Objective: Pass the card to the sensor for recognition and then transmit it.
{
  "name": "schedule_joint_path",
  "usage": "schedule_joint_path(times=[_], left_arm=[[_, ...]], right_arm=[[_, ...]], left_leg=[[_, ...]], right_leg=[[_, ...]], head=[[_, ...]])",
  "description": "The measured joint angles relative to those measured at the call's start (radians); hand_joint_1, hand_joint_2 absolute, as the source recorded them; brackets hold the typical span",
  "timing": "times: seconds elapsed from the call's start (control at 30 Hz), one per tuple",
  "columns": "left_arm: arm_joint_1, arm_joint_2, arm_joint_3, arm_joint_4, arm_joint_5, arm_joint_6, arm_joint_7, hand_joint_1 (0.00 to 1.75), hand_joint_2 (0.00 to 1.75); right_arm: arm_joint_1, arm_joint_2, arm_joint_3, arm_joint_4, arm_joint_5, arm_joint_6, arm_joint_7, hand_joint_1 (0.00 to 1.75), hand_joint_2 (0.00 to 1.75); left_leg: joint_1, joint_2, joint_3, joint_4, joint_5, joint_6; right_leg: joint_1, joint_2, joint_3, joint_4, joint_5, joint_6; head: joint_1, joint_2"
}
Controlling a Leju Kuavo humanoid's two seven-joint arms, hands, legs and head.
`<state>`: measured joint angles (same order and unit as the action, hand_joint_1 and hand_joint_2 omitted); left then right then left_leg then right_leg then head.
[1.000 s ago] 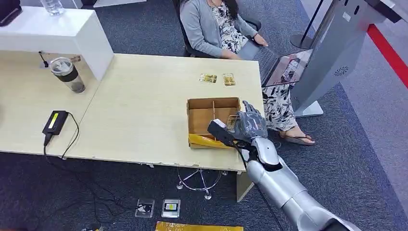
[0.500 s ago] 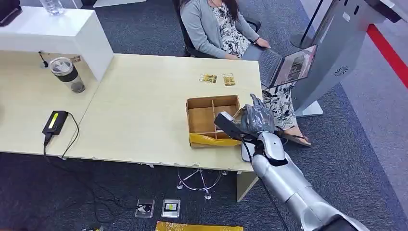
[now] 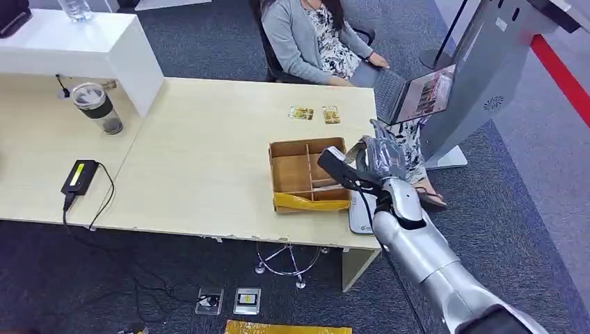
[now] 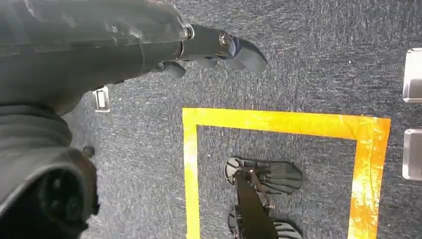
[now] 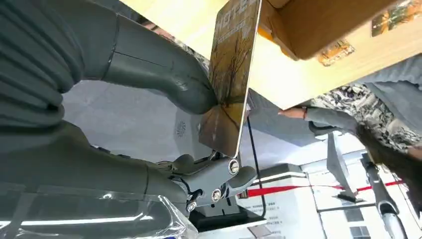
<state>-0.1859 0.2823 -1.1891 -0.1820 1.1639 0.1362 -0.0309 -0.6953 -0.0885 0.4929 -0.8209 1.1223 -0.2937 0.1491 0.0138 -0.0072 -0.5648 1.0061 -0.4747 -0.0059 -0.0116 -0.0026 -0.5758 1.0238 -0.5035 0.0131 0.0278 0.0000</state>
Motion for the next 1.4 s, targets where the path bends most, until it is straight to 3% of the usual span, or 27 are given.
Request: schedule_joint_path(times=[0.5,0.8,1.4], left_arm=[[0.000,0.000,-0.001,0.000,-0.012,0.000,0.000,0.00,0.00],[-0.001,0.000,-0.001,0.000,-0.024,-0.012,0.000,0.00,0.00],[-0.001,0.000,-0.011,0.000,-0.023,-0.021,-0.004,0.00,0.00]], right_arm=[[-0.164,-0.006,0.002,0.056,0.047,-0.012,-0.047,1.75,1.75],[-0.274,0.049,0.004,0.169,0.062,-0.008,-0.045,1.75,1.75],[-0.298,0.115,0.019,0.273,0.070,-0.015,-0.037,1.75,1.75]], left_leg=[[0.000,0.000,-0.001,0.000,0.000,0.000],[0.000,0.000,-0.001,0.000,0.000,0.000],[0.000,0.000,-0.001,0.000,0.000,0.000]], right_leg=[[0.000,0.000,0.000,0.000,0.000,0.000],[0.000,0.000,-0.001,0.000,0.000,0.000],[0.000,0.000,-0.001,0.000,0.000,0.000]], head=[[0.000,0.000],[0.000,0.000],[0.000,0.000]])
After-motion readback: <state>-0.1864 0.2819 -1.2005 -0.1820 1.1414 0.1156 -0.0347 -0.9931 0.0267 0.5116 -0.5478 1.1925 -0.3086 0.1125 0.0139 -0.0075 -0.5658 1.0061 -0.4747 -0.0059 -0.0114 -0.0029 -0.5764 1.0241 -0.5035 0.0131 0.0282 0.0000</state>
